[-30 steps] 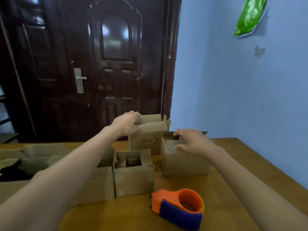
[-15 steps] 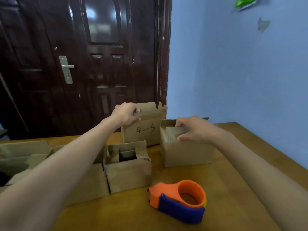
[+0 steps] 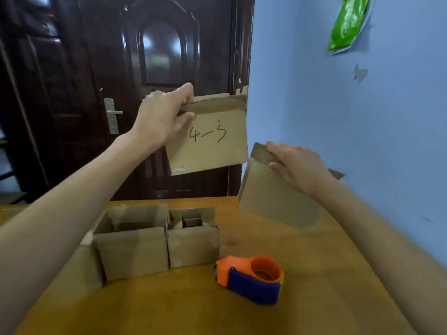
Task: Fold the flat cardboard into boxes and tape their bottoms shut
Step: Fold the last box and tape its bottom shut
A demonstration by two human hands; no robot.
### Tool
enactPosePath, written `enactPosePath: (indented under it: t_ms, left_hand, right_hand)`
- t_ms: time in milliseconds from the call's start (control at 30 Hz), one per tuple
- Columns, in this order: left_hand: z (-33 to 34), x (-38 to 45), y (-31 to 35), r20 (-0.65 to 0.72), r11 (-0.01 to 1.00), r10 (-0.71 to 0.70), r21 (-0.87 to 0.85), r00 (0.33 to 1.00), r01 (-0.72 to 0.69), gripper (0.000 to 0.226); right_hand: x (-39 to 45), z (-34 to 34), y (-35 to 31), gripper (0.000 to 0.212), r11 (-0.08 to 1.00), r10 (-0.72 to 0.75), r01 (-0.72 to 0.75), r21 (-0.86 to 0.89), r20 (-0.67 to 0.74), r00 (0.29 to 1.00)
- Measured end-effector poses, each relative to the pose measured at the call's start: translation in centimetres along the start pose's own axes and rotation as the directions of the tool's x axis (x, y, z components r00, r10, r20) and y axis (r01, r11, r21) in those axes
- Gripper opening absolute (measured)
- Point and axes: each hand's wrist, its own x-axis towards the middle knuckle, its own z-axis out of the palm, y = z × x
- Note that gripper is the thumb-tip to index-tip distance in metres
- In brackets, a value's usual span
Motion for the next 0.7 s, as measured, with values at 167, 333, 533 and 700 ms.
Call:
enactPosePath:
  t_ms: [167,333,533,700]
  left_hand:
    - [-9.8,-3.7,1.1,-0.023,0.991,-0.117,-0.075,0.993,0.115,0.026]
    - [-16.3,-10.2,-0.3,-0.050,0.990,-0.131,0.046,0.990,0.133,0.026]
    - [-21.7,-19.6,-2.3,0.050,0.965,-0.249,0.096,0.967,0.244,0.034]
    - [-22.1,-27.6,-3.1,0.178,0.967,-0.247,0.111,0.953,0.230,0.045]
  right_hand:
    - [-1.6,-6.8,-4.1,0.018,0.993,-0.112,0.101,-0.067,-0.176,0.978]
    - [-3.2,-8.5,-10.7,0.020,0.972,-0.233,0.229,-0.042,-0.186,0.954]
    - [-5.0,-7.6,-19.1,0.020,0.924,-0.370,0.381,0.008,-0.223,0.902]
    - [-6.9,-4.5,-25.6,0.026,0.898,-0.434,0.439,-0.024,-0.202,0.878]
